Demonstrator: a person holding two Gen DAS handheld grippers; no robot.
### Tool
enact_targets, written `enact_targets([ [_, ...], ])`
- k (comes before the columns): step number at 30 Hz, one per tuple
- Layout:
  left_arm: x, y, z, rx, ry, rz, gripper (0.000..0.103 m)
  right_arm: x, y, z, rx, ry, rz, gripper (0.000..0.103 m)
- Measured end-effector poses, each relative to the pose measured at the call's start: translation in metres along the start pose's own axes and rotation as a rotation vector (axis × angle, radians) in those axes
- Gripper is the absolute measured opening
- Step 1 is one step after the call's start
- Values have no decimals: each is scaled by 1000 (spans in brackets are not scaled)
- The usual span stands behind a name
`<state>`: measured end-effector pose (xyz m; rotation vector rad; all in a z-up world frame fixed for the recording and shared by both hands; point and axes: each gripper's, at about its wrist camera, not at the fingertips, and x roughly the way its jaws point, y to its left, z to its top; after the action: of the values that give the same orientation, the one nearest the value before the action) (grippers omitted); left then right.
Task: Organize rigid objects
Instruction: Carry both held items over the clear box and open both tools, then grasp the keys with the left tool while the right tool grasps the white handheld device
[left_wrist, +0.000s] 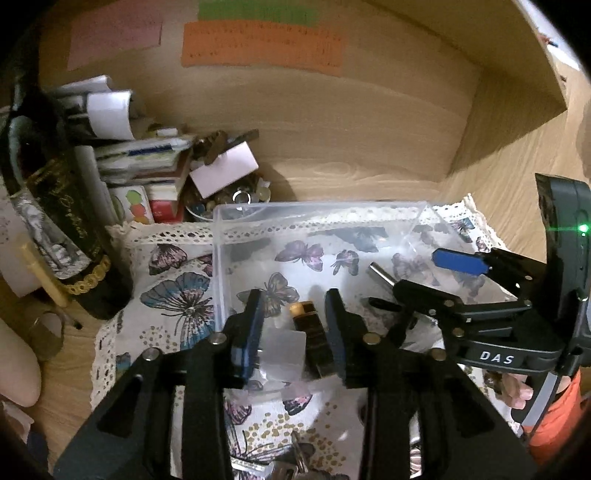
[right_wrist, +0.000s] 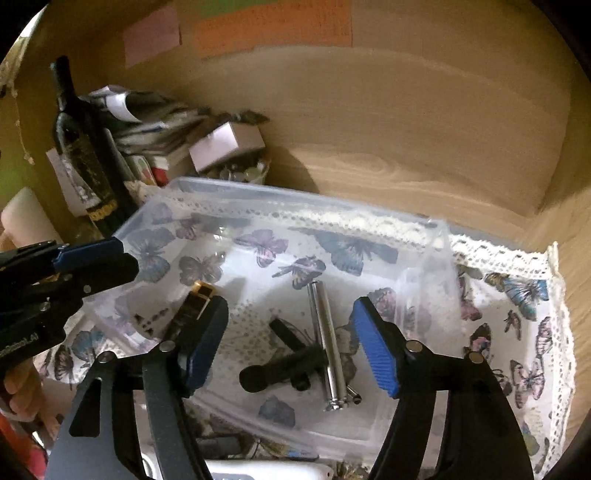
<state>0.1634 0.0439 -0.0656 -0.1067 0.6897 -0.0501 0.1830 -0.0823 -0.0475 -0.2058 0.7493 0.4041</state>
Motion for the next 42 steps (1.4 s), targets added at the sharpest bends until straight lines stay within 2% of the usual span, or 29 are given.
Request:
enact_targets([
  [3, -17, -1, -1, 13, -38, 19, 49, -17, 3, -1, -13, -42, -11, 77],
  [5, -29, -2, -3, 20, -63, 31, 64, -30, 6, -4, -23, -71, -16, 79],
  [8, -45, 0, -9, 25, -90, 53, 80, -46, 11, -11, -37, -100, -10, 83],
  [11, -58, 5, -18, 18, -96, 70, 90, -58, 19, -21, -53, -116, -2, 85],
  [14, -64, 12, -32, 1, -81, 80, 96, -64, 27, -33, -65, -115, 13, 85],
  [21, -54, 21, -69, 14, 38, 114, 97, -62, 42, -72, -69, -67, 51, 86],
  [26, -38, 19, -93, 37, 143, 94, 97, -59, 44, -90, -48, -34, 73, 86],
  [29, -30, 13, -100, 63, 184, 71, 97, -59, 44, -96, -41, -22, 79, 86],
  [39, 1, 11, -100, 125, 264, 73, 97, -58, 52, -107, -48, 4, 118, 86],
  [40, 2, 11, -101, 129, 254, 68, 95, -57, 53, -107, -49, 5, 123, 86],
  [41, 0, 10, -100, 135, 248, 57, 85, -57, 55, -107, -51, 6, 126, 85],
  [42, -1, 8, -100, 143, 243, 42, 80, -55, 57, -107, -54, 7, 128, 85],
])
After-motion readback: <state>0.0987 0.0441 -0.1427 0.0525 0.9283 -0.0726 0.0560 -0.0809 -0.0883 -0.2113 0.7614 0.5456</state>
